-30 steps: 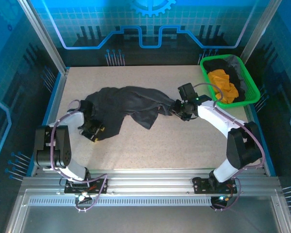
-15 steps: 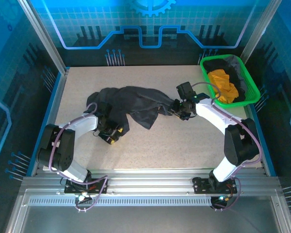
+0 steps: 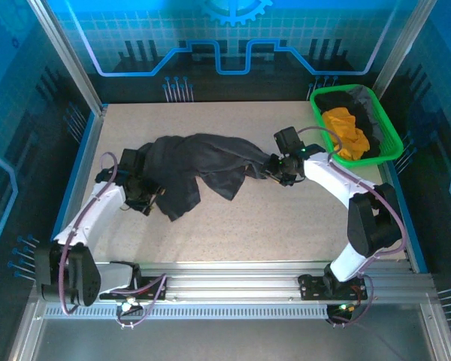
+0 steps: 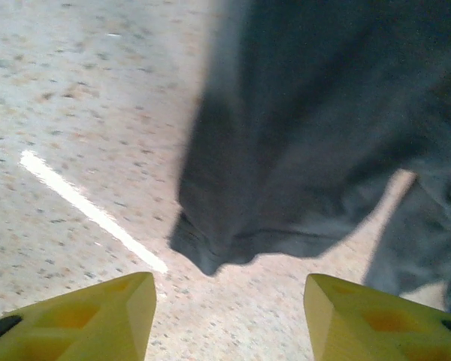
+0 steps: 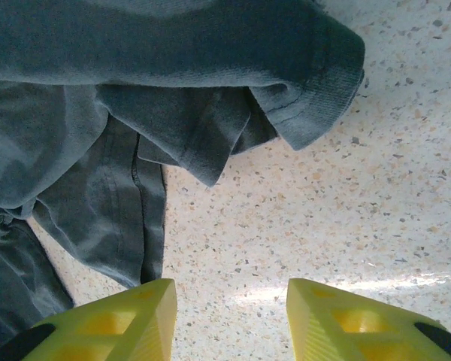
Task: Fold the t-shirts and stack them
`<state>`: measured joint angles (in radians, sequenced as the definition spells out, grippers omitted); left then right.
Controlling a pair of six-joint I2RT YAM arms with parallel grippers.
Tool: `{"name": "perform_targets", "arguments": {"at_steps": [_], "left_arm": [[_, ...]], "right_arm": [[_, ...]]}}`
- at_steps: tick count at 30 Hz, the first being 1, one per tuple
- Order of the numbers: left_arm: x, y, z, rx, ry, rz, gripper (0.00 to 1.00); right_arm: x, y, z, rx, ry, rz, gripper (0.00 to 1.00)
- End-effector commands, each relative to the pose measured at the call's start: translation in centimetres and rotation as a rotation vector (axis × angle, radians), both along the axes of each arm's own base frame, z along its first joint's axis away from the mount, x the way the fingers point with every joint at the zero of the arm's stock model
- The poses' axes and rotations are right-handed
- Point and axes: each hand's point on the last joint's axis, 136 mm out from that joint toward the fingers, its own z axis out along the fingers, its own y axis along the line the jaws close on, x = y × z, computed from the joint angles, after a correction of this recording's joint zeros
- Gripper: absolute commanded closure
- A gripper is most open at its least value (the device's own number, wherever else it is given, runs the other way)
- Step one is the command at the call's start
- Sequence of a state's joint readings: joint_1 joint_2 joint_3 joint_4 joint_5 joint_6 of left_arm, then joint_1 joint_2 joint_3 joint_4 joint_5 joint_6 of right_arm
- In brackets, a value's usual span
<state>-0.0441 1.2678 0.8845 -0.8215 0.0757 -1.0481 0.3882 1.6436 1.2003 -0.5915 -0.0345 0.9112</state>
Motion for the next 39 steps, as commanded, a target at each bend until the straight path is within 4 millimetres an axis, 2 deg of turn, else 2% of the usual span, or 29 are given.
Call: {"name": "perform_targets", "arguments": {"at_steps": [1,6,14,22,24,27,29,32,34,36,39], "left_arm": [[-0.2,-1.2,-2.4,-0.065,0.065,-0.061,0.48],[0.3,-3.1,-4.3,-0.078,0.113,-0.104,0.48],[-0.8,-3.9,-8.2,-0.056,0.233,-0.156,0.49],[-1.8,-3.6,-8.9,-0.008,0.252,-0.179,0.51],[-2.0,-3.9,-9.7,-0.031,0.263,-0.189,0.61],[-2.3,-3.5,-10.3,-0.015,0.271,-0.191,0.84],[-2.1,-2.5,-9.3,0.034,0.248,-0.184,1.0],[-1.3,0.2,-5.0,0.174,0.156,-0.153,1.0],[-1.0,2.4,-1.2,0.254,0.069,-0.079,1.0],[-0.9,4.3,2.3,0.3,-0.027,0.015,1.0],[-0.4,6.3,7.1,0.343,-0.174,0.142,1.0]], "right_arm": [[-0.5,1.4,0.7,0.003,-0.01,0.073,0.56],[-1.0,2.1,0.3,0.007,0.003,0.092,0.57],[-1.2,2.0,0.2,0.004,0.005,0.084,0.57],[-1.5,1.6,-0.1,-0.004,0.02,0.066,0.57],[-1.5,1.7,-0.2,0.0,0.023,0.06,0.57],[-1.4,1.7,-0.2,0.0,0.021,0.058,0.57],[-1.3,1.3,0.2,-0.015,0.01,0.05,0.58],[-1.1,-0.1,1.5,-0.05,-0.045,-0.008,0.58],[-1.3,-1.7,2.3,-0.073,-0.082,-0.086,0.58],[-1.4,-3.1,2.4,-0.069,-0.092,-0.171,0.58],[-1.0,-3.9,1.9,-0.002,-0.086,-0.256,0.58]]}}
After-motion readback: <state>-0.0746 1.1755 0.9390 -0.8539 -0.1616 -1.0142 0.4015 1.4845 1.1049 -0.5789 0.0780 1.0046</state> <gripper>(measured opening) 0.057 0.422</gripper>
